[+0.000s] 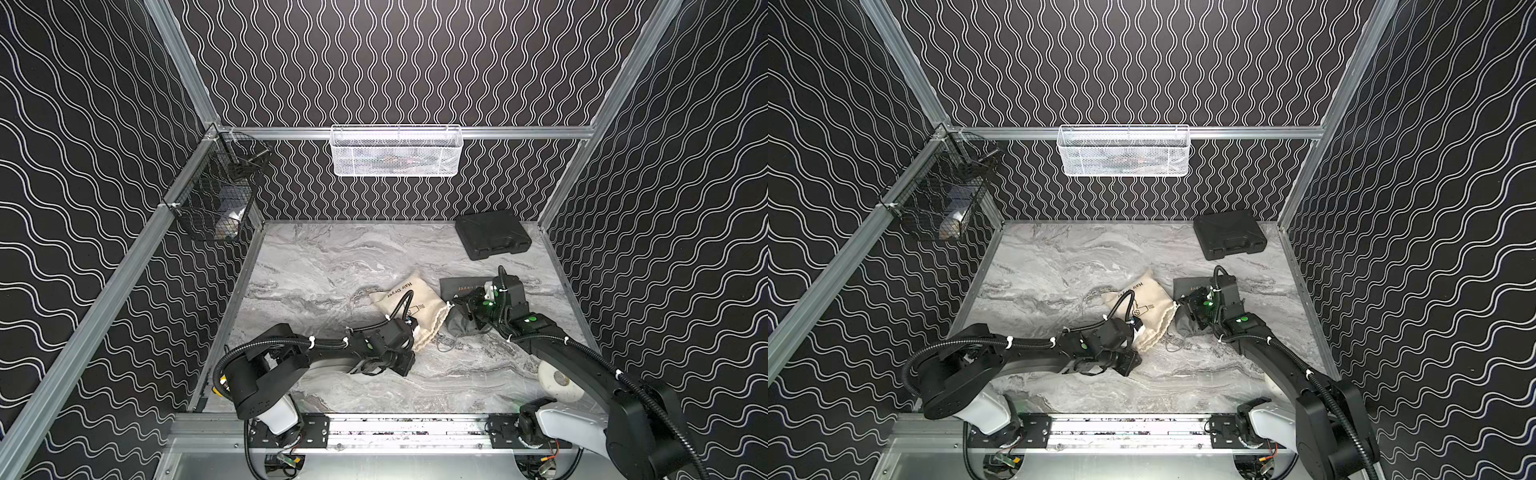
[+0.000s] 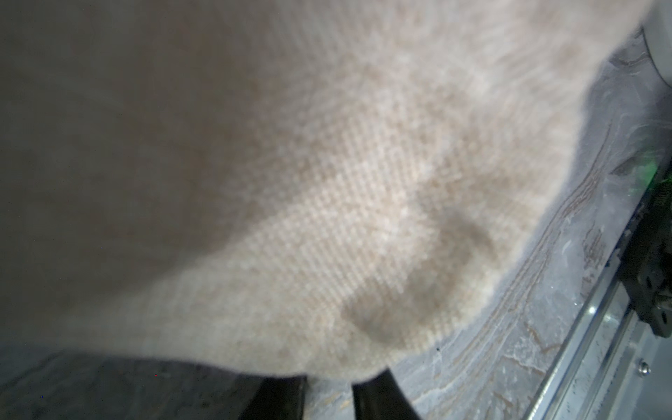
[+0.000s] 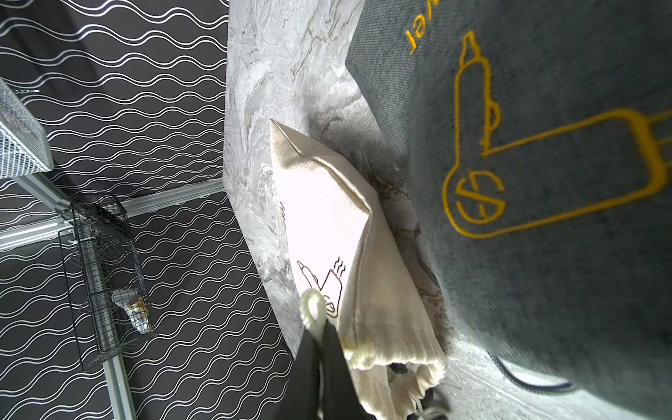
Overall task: Pack away hair dryers
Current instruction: Pull the drawstrings on both sides of the drawstring bag.
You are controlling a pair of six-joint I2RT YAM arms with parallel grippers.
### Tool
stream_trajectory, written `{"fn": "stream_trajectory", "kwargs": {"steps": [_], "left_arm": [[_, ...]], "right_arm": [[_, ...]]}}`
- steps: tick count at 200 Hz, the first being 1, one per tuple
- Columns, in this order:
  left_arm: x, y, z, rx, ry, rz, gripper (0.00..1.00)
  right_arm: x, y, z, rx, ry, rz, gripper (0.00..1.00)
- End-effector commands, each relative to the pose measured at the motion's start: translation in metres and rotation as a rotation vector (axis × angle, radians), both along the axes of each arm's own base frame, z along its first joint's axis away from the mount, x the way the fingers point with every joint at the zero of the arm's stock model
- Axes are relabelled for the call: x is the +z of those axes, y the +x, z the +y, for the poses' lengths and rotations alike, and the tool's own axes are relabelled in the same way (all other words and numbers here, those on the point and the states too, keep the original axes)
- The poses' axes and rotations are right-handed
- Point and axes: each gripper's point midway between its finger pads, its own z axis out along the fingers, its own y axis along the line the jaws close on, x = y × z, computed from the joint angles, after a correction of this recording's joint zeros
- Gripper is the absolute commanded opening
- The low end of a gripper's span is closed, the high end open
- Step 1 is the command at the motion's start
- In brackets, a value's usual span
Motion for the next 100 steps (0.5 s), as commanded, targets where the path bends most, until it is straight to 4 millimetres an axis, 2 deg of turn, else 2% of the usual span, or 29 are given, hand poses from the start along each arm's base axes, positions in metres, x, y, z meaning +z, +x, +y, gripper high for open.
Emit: {"fn": "stream_trajectory", "kwargs": {"steps": [1,32,51,100], "left_arm": [[0.001,0.002,0.003,0.010,0.007,-0.014,0.11],[0.005,0.000,0.013,0.014,0.025,-0.038,0.00],[0.010,-0.001,0.017,0.019,0.026,-0.054,0.00],[0.038,0.001,0.030,0.024,0.026,-0.133,0.00]], "right_arm": [[0.001,0.000,-0.002,-0.011,-0.001,0.000,0.00],[0.002,0.002,-0.004,-0.017,0.004,-0.002,0.00],[0.002,0.003,-0.003,-0.016,0.009,-0.002,0.00],[0.010,0.009,-0.012,-0.035,0.015,-0.022,0.00]]}}
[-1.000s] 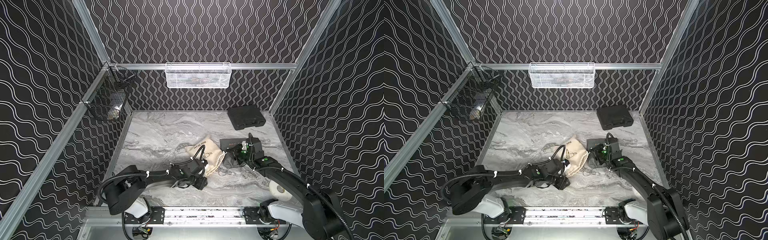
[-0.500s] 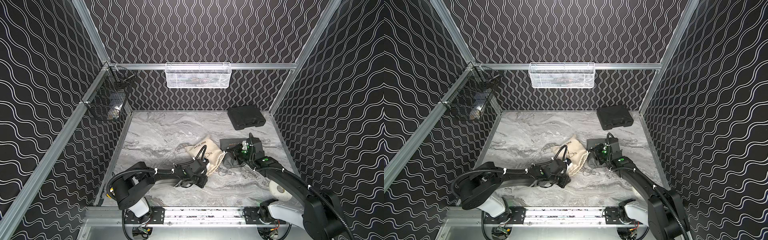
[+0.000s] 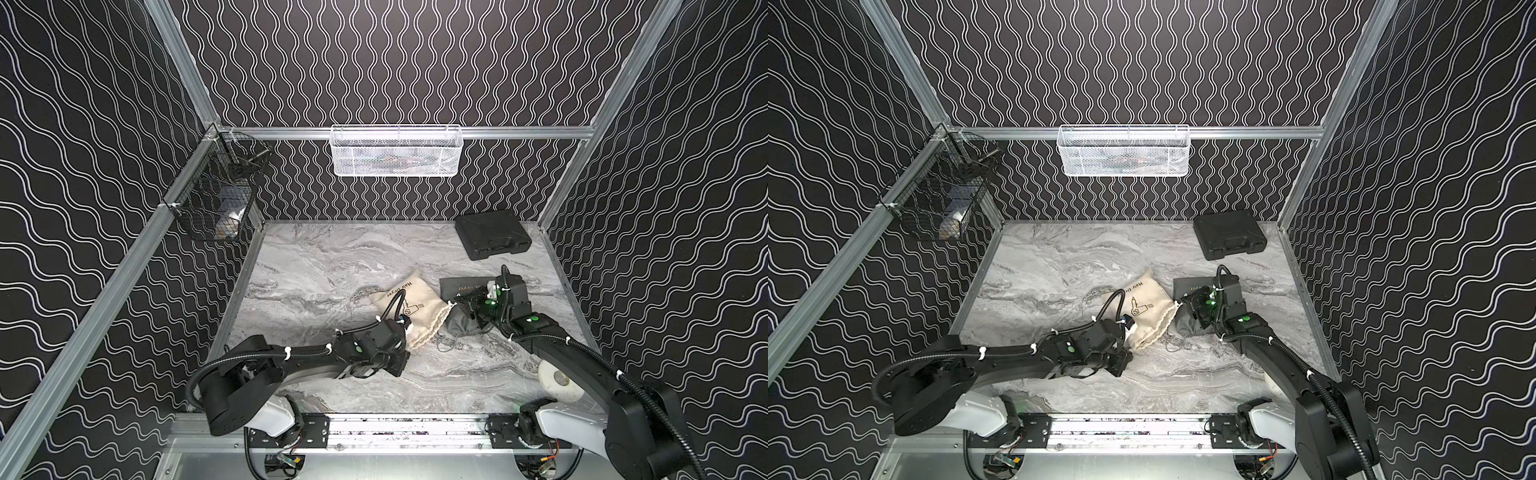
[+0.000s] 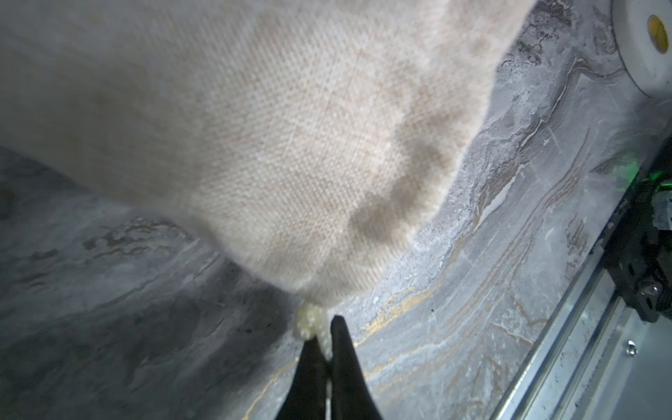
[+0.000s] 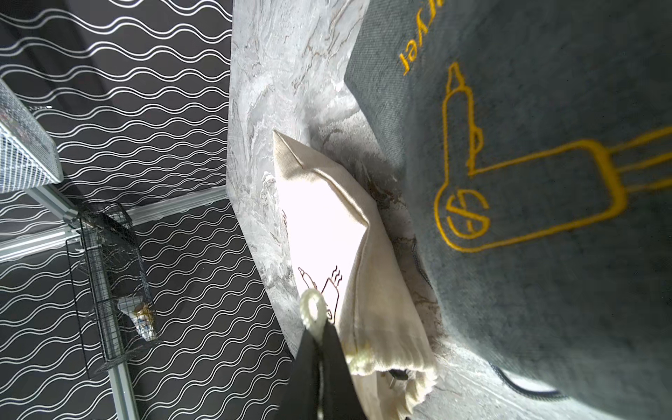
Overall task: Pack away hair dryers
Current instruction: Pull the drawstrings on both sides of the drawstring bag.
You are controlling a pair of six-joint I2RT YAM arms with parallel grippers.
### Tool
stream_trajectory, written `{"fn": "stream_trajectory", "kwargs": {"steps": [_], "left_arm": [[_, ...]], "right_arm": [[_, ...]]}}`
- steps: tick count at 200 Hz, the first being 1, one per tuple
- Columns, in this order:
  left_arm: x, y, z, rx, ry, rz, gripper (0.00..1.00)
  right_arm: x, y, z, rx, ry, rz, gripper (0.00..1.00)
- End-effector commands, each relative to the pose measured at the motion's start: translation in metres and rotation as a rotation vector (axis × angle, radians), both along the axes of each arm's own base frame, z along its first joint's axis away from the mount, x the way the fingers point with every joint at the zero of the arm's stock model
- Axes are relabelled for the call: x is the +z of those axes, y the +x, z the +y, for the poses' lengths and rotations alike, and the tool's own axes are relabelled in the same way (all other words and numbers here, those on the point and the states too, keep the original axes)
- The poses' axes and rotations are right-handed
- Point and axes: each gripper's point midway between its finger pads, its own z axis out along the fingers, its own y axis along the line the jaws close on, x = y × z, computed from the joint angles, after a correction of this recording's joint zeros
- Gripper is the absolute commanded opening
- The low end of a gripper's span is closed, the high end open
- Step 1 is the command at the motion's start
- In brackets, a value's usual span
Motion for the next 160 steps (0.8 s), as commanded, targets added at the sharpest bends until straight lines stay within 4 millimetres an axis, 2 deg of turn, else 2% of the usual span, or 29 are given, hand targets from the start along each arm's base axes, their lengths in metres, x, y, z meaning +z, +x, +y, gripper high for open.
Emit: {"fn": "stream_trajectory", "kwargs": {"steps": [1,39,65,92,129,160], "left_arm": [[0.009,0.003,0.010,0.005,0.031,-0.047,0.00],[0.044,0.013,0.020,0.019,-0.028,-0.116,0.00],[0.076,0.028,0.039,0.064,-0.054,-0.178,0.00],[0.100,0.044,0.065,0.120,-0.090,-0.197,0.00],[0.108,0.062,0.097,0.201,-0.097,-0.181,0.00],[0.111,0.082,0.117,0.300,-0.181,-0.147,0.00]], "right_arm": [[0.009,0.004,-0.003,-0.007,0.011,-0.019,0.00],[0.019,0.012,-0.011,-0.010,-0.007,-0.049,0.00],[0.023,0.018,-0.019,-0.016,-0.032,-0.056,0.00],[0.023,0.023,-0.026,-0.031,-0.025,-0.061,0.00],[0.020,0.025,-0.035,-0.042,-0.023,-0.066,0.00],[0.016,0.024,-0.047,-0.059,-0.032,-0.060,0.00]]}}
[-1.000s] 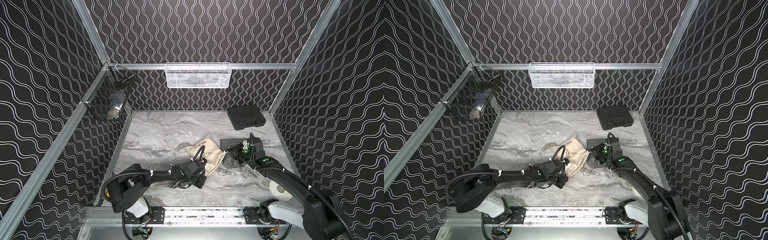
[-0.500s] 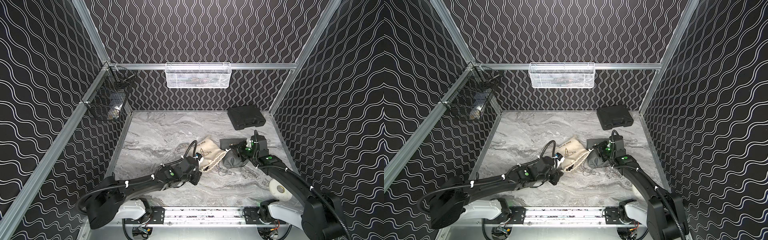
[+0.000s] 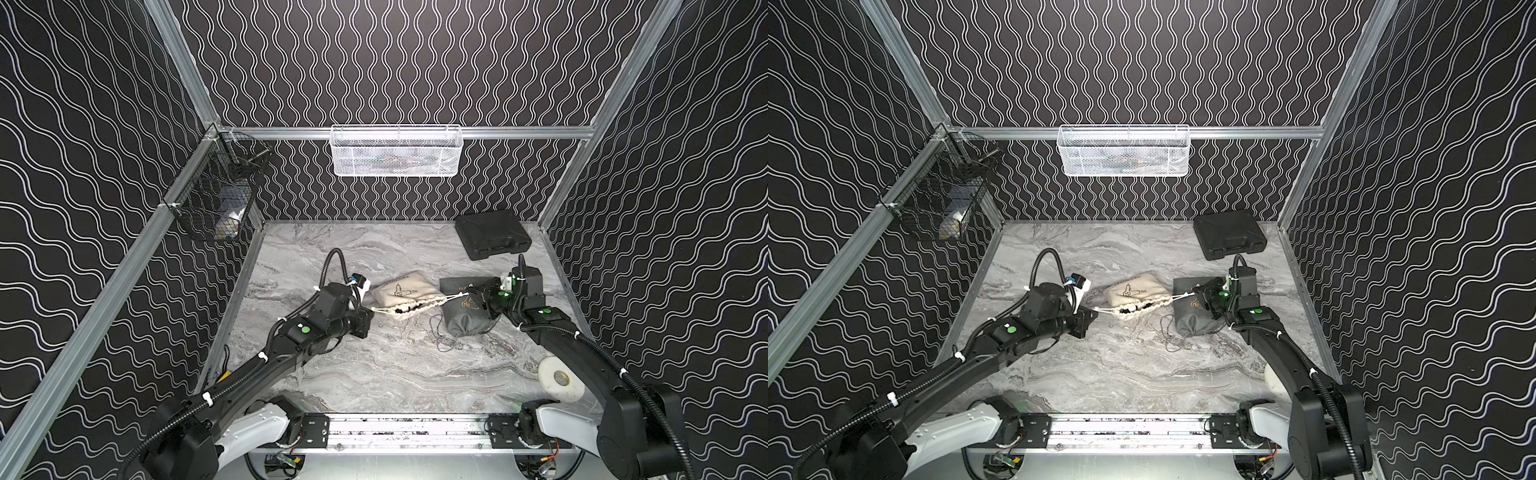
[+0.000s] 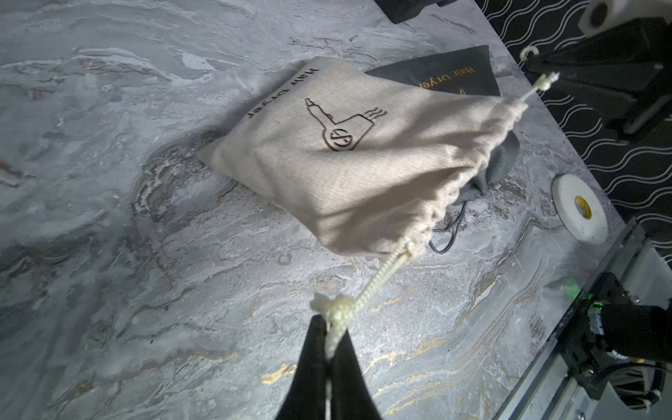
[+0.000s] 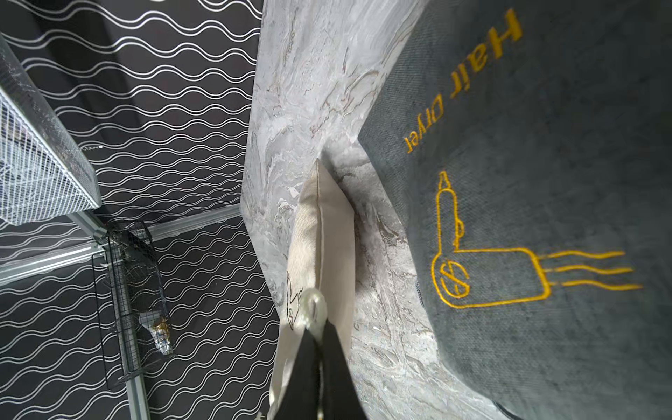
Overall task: Pack away hair dryers
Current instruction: Pull the drawstrings on both sides of the drawstring bag.
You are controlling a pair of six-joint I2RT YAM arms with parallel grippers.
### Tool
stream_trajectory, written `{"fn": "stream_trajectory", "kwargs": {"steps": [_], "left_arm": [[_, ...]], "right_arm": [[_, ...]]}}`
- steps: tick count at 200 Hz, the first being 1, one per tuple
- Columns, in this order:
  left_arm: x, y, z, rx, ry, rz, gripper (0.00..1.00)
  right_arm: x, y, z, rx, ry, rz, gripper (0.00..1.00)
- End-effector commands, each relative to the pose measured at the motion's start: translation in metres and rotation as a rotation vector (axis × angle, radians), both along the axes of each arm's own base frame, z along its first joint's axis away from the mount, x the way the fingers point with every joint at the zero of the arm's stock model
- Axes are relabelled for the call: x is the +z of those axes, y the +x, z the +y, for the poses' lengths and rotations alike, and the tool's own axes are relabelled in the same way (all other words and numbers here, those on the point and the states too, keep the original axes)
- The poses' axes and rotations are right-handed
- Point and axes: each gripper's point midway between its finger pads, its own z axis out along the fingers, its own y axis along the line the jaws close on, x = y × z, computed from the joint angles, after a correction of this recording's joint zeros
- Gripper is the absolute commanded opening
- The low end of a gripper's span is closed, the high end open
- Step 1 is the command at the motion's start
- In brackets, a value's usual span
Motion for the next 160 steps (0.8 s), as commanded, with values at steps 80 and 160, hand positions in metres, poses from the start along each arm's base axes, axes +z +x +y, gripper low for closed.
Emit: {"fn": "stream_trajectory", "kwargs": {"steps": [80,160], "left_arm": [[-0.001,0.047,0.087,0.292,-0.308,0.088,0.00],[-0.001,0.057,0.149,0.470,-0.462,0.087,0.00]], "right_arm": [[-0.021,-0.003,-0.048,-0.085,-0.008,0.029,0.00],[-0.025,-0.008,-0.059,-0.127,-0.007,0.044,0.00]]}}
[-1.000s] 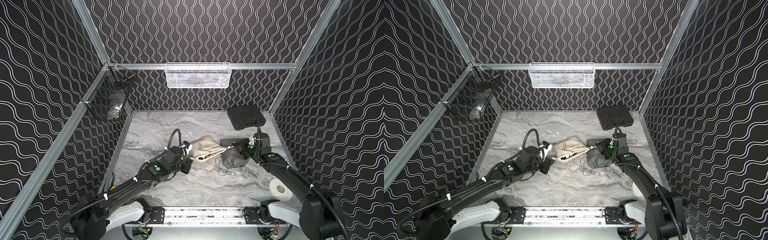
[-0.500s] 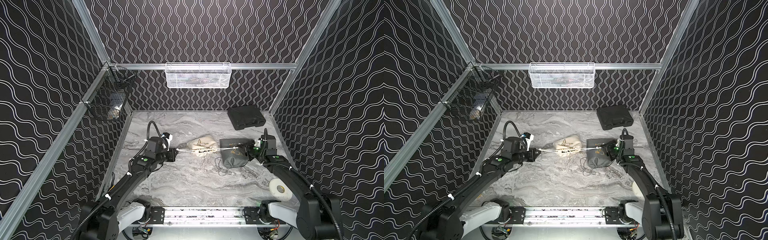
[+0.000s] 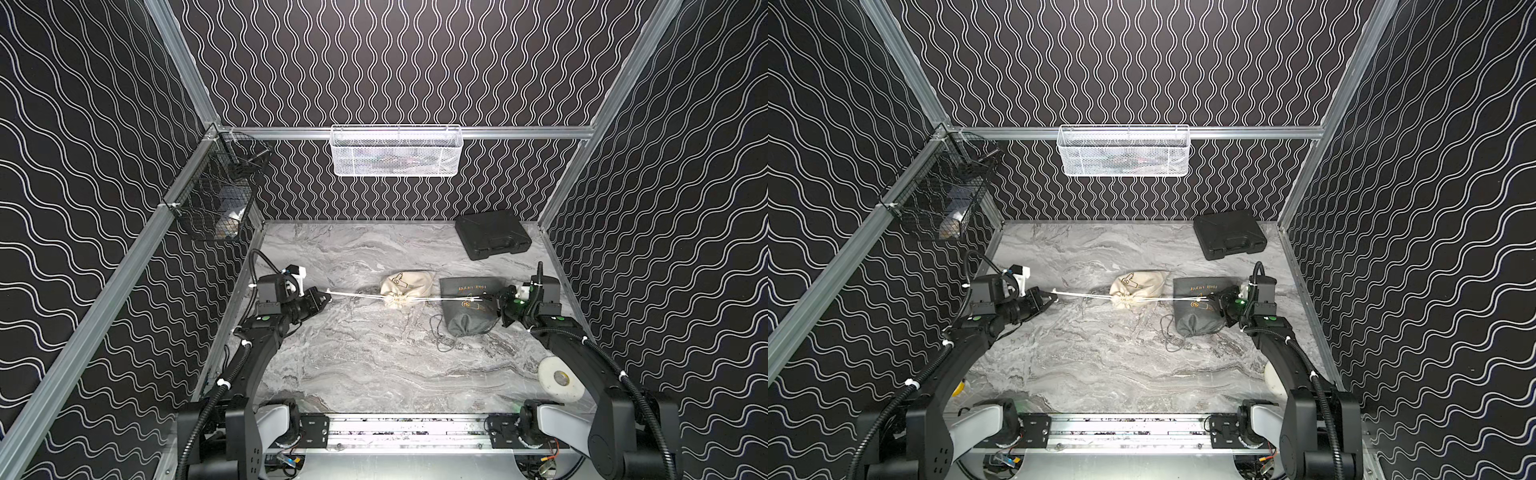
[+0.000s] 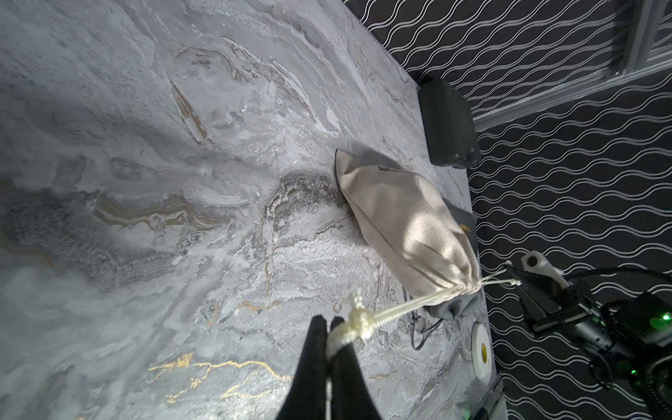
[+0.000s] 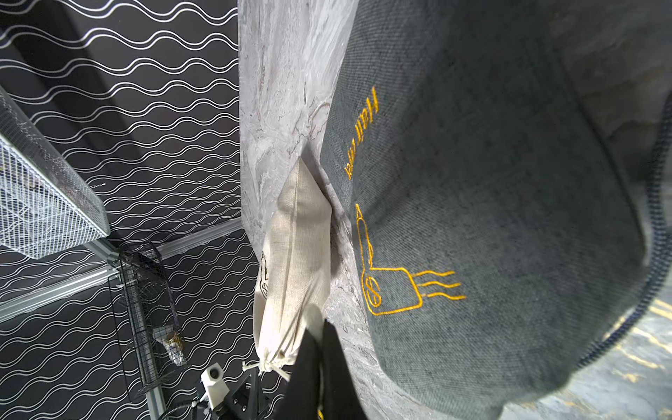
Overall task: Pack away hair dryers
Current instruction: Pull the drawstrings on both sides of the drawstring bag, then place the drawstrings on both sides at the center of the board.
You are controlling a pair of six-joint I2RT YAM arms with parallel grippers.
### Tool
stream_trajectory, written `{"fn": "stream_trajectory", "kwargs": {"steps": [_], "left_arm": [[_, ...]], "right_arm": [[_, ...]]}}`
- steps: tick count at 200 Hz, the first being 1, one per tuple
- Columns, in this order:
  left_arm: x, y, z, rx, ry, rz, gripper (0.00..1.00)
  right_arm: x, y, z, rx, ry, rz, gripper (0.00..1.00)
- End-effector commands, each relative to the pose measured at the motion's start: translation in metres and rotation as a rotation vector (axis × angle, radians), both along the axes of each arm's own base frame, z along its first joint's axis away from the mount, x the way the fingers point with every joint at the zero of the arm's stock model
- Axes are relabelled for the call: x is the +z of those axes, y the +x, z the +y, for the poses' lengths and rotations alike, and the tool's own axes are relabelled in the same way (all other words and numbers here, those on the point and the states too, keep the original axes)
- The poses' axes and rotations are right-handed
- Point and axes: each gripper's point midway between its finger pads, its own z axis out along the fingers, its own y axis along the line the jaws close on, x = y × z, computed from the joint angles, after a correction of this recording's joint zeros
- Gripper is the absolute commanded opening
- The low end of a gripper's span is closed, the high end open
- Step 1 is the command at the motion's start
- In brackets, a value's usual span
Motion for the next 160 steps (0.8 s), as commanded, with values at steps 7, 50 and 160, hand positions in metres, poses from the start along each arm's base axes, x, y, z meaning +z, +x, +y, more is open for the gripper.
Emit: {"fn": "stream_trajectory", "kwargs": {"steps": [7,50,160], "left_arm": [[0.007,0.010,0.023,0.088,-0.024,-0.045,0.00],[0.005,0.009,0.027,0.100,-0.054,-0.044,0.00],[0.010,0.001,-0.037,-0.093,0.074,-0.055,0.00]], "right_arm": [[-0.004,0.002,-0.017,-0.076,-0.052,0.005,0.00],[-0.007,0.000,-0.016,-0.071,-0.042,0.013,0.00],[0.012,0.019,0.058,0.150,-0.066,-0.082,0.00]]}}
